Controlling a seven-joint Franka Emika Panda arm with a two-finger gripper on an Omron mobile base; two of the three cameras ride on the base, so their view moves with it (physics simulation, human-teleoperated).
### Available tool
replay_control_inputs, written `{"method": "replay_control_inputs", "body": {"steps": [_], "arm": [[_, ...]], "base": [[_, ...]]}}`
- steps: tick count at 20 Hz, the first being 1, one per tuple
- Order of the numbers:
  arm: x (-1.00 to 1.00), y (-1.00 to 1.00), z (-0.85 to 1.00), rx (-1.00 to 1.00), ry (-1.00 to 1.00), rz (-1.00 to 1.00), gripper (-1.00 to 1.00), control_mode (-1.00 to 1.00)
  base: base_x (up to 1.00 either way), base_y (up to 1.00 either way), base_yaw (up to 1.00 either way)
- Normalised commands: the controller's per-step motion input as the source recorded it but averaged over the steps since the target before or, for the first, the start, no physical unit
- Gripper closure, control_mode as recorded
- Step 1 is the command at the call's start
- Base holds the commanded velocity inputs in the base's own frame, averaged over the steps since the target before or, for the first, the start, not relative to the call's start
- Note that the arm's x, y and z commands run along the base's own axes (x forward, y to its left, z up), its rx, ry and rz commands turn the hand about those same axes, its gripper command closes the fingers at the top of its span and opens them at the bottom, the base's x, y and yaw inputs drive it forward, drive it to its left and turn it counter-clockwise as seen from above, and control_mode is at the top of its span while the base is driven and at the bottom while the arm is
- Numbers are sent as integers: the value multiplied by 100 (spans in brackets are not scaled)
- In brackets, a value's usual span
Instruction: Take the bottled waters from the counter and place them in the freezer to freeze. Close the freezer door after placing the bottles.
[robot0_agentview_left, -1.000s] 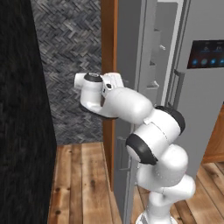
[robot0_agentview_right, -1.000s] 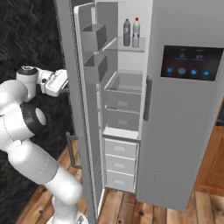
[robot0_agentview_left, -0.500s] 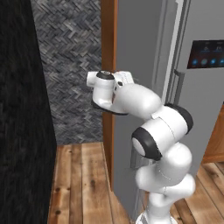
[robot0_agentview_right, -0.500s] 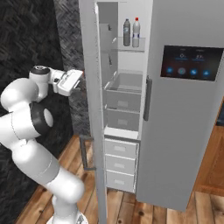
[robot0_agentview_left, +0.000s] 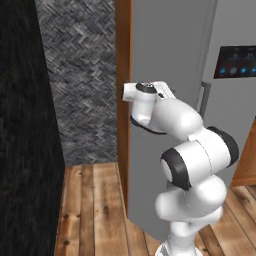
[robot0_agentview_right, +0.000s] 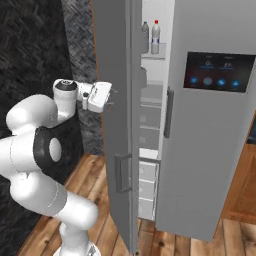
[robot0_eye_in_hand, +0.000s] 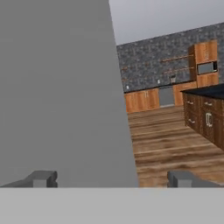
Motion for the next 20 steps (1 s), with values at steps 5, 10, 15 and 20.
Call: {"method": "replay_control_inputs", "body": {"steps": [5, 10, 15, 20], "arm": [[3, -91, -4, 1, 0, 11, -100, -100], [14, -83, 0, 2, 0, 8, -100, -100], [51, -69, -3, 0, 0, 0, -100, -100], [62, -56, -3, 0, 1, 0, -100, -100]], "base": [[0, 0, 0], [0, 0, 0], [0, 0, 0], [0, 0, 0]]}}
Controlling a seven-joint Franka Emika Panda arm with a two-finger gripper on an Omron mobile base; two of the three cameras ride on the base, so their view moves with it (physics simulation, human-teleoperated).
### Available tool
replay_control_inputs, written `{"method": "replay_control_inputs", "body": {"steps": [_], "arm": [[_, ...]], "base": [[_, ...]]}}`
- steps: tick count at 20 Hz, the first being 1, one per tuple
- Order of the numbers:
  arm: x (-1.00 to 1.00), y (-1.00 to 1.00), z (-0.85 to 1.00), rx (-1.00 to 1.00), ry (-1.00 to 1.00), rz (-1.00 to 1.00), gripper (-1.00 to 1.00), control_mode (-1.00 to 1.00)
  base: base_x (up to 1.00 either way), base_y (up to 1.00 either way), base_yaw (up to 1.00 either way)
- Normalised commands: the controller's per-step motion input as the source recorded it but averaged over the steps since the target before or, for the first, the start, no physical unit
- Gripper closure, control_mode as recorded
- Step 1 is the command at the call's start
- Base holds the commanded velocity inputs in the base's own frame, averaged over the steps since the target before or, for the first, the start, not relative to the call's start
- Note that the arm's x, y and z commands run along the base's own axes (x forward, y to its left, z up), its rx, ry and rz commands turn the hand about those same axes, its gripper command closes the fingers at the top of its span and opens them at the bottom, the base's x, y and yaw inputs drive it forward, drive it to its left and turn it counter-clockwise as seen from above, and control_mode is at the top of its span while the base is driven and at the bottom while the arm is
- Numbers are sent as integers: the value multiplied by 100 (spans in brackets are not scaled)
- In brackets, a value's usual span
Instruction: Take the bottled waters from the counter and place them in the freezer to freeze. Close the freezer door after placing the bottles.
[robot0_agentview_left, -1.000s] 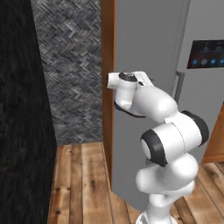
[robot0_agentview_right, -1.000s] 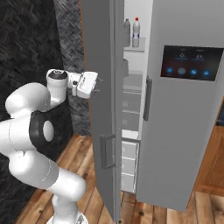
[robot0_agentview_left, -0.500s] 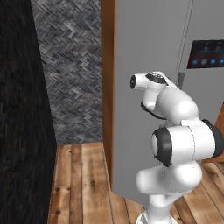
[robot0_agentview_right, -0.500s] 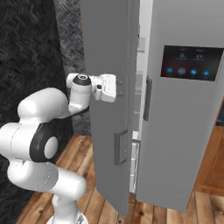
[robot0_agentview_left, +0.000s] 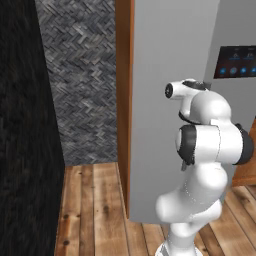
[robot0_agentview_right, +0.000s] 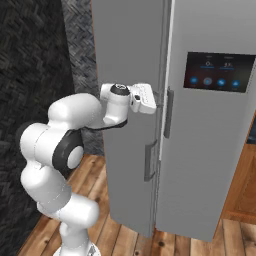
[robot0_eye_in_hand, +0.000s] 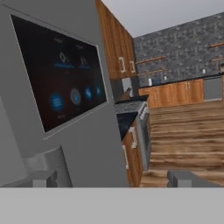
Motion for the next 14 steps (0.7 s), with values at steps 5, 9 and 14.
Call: {"method": "replay_control_inputs", "body": {"steps": [5, 9, 14], "arm": [[79, -40, 0, 0, 6, -3, -100, -100], [58, -24, 0, 0, 3, -3, -100, -100], [28, -10, 0, 0, 0, -1, -100, -100]], "base": [[0, 0, 0], [0, 0, 0], [0, 0, 0]]}}
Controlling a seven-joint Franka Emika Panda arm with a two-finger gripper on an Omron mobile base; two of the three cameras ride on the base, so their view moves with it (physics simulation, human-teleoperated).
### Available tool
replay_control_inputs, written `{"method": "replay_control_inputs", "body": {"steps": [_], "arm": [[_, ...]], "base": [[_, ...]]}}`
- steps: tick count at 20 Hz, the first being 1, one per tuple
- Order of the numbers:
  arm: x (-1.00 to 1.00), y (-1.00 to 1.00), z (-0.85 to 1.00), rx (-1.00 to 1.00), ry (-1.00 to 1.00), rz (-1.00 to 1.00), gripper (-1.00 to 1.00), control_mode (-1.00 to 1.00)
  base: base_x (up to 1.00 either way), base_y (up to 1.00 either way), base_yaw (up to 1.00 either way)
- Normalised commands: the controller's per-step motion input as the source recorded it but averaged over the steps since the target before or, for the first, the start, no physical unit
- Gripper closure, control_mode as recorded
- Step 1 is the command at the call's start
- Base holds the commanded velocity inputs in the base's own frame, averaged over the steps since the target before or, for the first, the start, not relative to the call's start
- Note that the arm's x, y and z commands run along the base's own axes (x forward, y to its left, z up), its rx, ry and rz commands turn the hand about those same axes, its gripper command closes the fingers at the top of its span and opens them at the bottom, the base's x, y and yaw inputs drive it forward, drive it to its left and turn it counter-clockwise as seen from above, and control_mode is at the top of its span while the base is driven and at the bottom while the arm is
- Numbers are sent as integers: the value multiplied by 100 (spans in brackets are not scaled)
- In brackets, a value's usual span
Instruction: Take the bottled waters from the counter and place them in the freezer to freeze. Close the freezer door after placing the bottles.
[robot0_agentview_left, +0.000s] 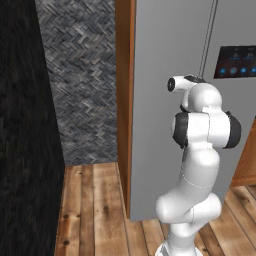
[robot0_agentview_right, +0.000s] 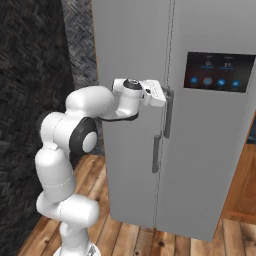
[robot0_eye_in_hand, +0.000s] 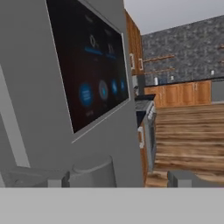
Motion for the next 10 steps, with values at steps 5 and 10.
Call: {"method": "replay_control_inputs", "body": {"steps": [5, 10], "arm": [[2, -1, 0, 0, 0, 0, -100, -100], [0, 0, 0, 0, 0, 0, -100, -100]], "base": [[0, 0, 0], [0, 0, 0]]}}
